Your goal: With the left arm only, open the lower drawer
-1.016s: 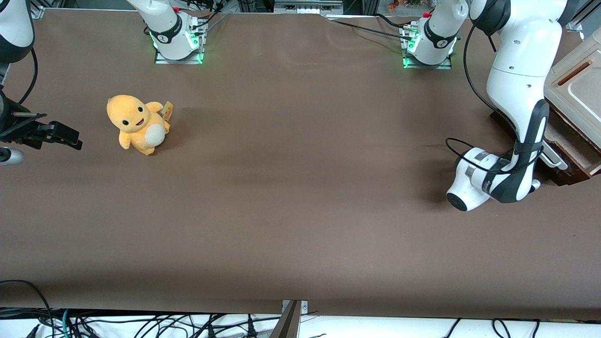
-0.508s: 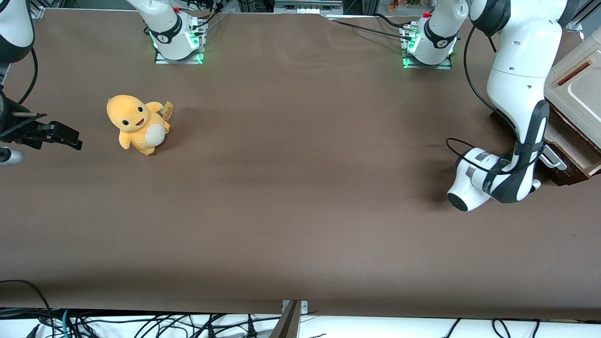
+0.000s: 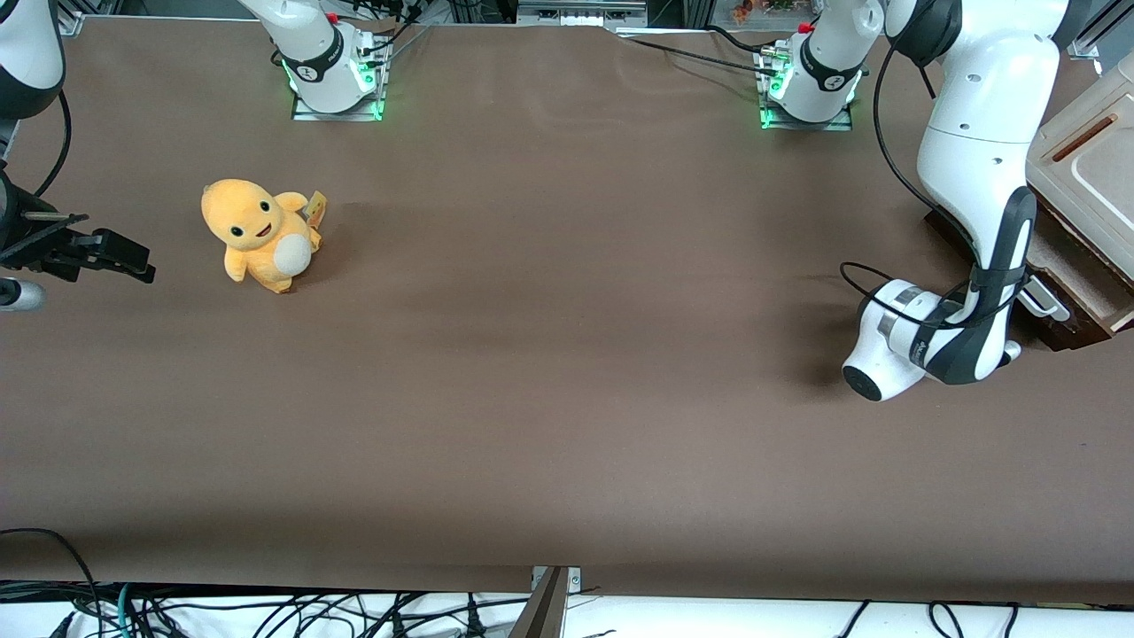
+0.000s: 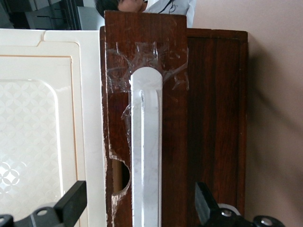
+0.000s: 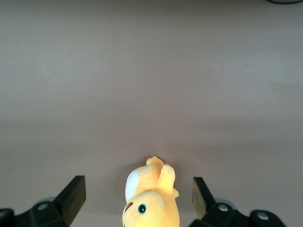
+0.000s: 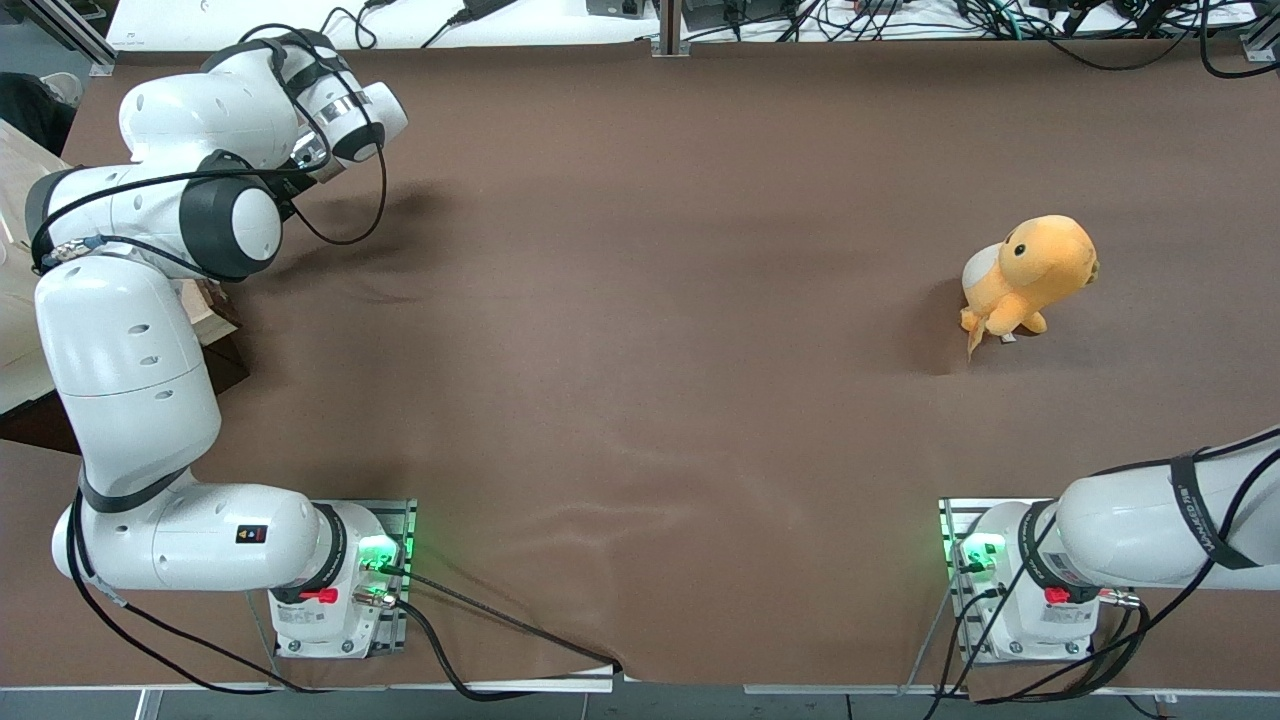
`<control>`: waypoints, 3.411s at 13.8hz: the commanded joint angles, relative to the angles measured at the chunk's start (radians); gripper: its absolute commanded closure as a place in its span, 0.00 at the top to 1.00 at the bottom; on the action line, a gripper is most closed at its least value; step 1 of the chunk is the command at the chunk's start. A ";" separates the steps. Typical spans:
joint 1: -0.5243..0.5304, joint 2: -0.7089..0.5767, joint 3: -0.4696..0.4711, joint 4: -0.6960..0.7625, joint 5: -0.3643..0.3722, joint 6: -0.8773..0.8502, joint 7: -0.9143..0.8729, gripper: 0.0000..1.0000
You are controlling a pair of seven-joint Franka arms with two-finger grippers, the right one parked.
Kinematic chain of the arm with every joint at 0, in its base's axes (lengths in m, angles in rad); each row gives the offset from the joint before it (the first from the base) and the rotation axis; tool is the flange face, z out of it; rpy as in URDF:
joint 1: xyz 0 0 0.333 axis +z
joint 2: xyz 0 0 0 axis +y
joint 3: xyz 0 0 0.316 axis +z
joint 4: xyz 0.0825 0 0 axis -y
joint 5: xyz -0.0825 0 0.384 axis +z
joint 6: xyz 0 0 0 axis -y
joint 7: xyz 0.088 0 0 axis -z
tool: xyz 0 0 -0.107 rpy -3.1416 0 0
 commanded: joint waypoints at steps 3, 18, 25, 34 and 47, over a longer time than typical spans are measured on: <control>-0.002 -0.082 -0.011 0.093 -0.168 -0.040 0.143 1.00; 0.051 -0.425 -0.032 0.284 -0.786 -0.073 0.666 1.00; 0.047 -0.778 -0.025 -0.084 -0.999 0.302 0.800 1.00; -0.036 -0.868 0.082 -0.163 -1.049 0.387 0.913 1.00; -0.024 -0.863 0.078 -0.158 -1.046 0.380 0.932 1.00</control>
